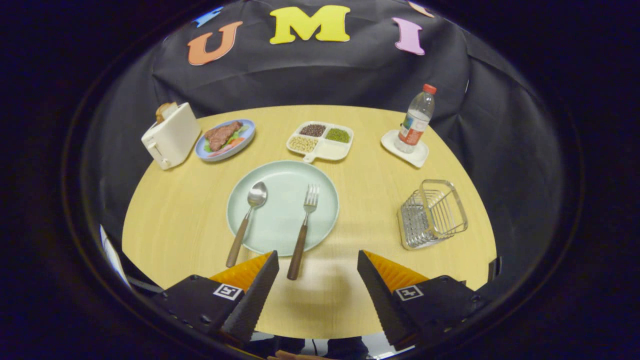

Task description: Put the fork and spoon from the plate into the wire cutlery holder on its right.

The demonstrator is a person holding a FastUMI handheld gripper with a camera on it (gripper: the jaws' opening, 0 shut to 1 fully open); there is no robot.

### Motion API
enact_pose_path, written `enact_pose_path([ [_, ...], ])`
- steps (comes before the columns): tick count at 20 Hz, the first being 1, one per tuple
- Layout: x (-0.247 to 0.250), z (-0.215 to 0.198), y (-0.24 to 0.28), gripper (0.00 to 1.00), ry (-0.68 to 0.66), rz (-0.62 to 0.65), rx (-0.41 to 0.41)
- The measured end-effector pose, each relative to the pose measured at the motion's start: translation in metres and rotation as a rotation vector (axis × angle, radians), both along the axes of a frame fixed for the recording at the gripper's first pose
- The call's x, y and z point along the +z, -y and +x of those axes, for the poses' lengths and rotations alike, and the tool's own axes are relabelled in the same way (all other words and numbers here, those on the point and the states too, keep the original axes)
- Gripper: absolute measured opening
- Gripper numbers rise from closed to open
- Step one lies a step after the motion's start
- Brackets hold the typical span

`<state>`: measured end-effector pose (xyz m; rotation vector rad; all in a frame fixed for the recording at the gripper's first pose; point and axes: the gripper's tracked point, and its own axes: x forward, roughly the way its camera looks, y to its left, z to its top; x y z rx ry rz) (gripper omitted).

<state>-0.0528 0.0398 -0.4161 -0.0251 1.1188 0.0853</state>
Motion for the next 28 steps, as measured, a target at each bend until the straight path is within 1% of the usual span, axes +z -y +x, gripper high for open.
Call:
enact_pose_path([
  [4, -0.019, -0.005, -0.005, 0.94, -0.071, -0.008, 0.017],
  [9, -0.052, -0.013, -0.008, 0.93, -0.234, -0.038, 0.005],
  [12, -0.063, -0.008, -0.009, 0.91, -0.288, -0.044, 0.001],
  [16, -0.077, 0.0, -0.003, 0.89, -0.347, -0.085, -0.005],
  [19, -0.085, 0.003, -0.002, 0.79, -0.385, -0.093, -0.021],
  [20, -0.087, 0.003, -0.001, 0.7, -0.396, -0.093, -0.023],
  [22, -0.092, 0.003, -0.002, 0.58, -0.41, -0.085, -0.021],
  [25, -0.087, 0.011, 0.002, 0.48, -0.383, -0.113, -0.007],
  [26, -0.087, 0.01, 0.0, 0.21, -0.387, -0.101, -0.002],
  [27, -0.087, 0.011, 0.0, 0.16, -0.383, -0.093, 0.003],
  [28, -0.09, 0.007, 0.0, 0.18, -0.386, -0.093, 0.015],
])
